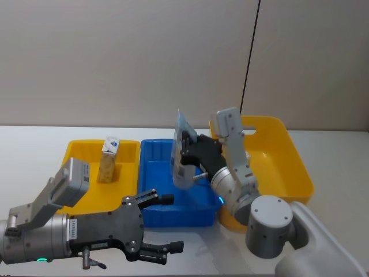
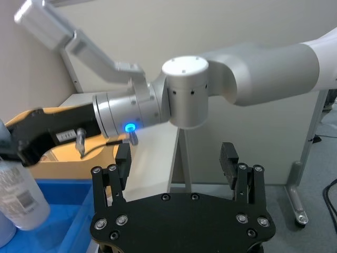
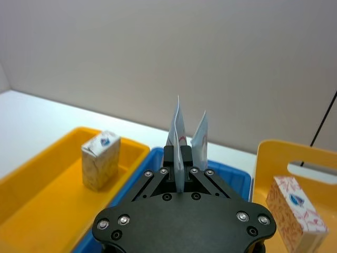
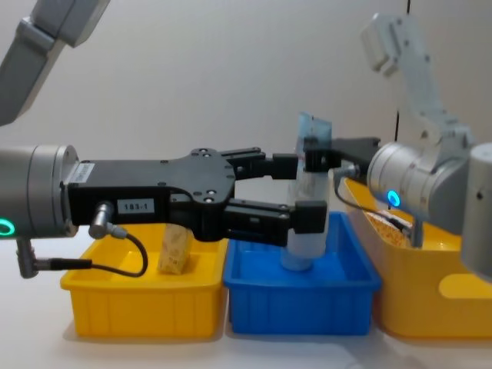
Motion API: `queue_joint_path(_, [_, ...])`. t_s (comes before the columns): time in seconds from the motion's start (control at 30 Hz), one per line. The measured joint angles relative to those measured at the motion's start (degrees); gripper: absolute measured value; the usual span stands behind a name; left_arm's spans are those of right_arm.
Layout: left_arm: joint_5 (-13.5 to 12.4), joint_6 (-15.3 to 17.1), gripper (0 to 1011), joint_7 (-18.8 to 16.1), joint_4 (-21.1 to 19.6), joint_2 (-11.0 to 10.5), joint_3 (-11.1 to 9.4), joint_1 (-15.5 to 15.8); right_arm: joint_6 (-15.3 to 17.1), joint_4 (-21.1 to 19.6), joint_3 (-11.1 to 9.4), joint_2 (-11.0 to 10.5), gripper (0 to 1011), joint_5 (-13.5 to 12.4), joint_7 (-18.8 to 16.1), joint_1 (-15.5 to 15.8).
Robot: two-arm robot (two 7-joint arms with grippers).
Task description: Bimanual collaborative sorting of washing and personal care products
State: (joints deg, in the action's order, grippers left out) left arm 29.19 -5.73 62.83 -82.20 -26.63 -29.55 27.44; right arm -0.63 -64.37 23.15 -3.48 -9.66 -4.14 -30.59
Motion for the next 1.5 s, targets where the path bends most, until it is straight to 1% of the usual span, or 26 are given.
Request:
queue_joint_path(0.23, [0.0,0.0,1001,0.0,0.0,0.0,0.0,0.0,-0.13,-5.61,-1.85,-1.17,49,-1.39,-1.79,1.04])
queue_joint_path(0.3, [0.0,0.0,1001,0.0,0.0,0.0,0.0,0.0,-0.16,-6.18,-2.04,-1.31,41,-1.43,-1.88,1.13])
queue_joint_path(0.5, [0.0,0.0,1001,0.0,0.0,0.0,0.0,0.0,-0.34,-9.68,-3.99,-2.8,35,-1.73,-2.19,1.91])
queue_joint_path(0.63, [0.0,0.0,1001,0.0,0.0,0.0,0.0,0.0,-0.34,-10.89,-4.95,-3.58,35,-1.74,-2.18,2.26])
queue_joint_path(0.73, [0.0,0.0,1001,0.0,0.0,0.0,0.0,0.0,-0.27,-12.09,-6.05,-4.64,35,-1.64,-2.1,2.68])
queue_joint_path(0.93, [0.0,0.0,1002,0.0,0.0,0.0,0.0,0.0,0.17,-13.43,-7.52,-6.37,35,-0.91,-1.91,3.41])
queue_joint_path(0.97, [0.0,0.0,1001,0.0,0.0,0.0,0.0,0.0,0.17,-13.43,-7.52,-6.37,35,-0.91,-1.91,3.41])
queue_joint_path(1.17, [0.0,0.0,1002,0.0,0.0,0.0,0.0,0.0,0.69,-14.08,-8.56,-8.25,19,0.24,-1.91,4.13])
queue_joint_path(1.37, [0.0,0.0,1001,0.0,0.0,0.0,0.0,0.0,1.0,-14.16,-8.99,-9.65,16,1.39,-2.01,4.55])
queue_joint_path(1.5, [0.0,0.0,1001,0.0,0.0,0.0,0.0,0.0,1.29,-14.0,-9.08,-10.78,16,2.79,-2.07,4.85])
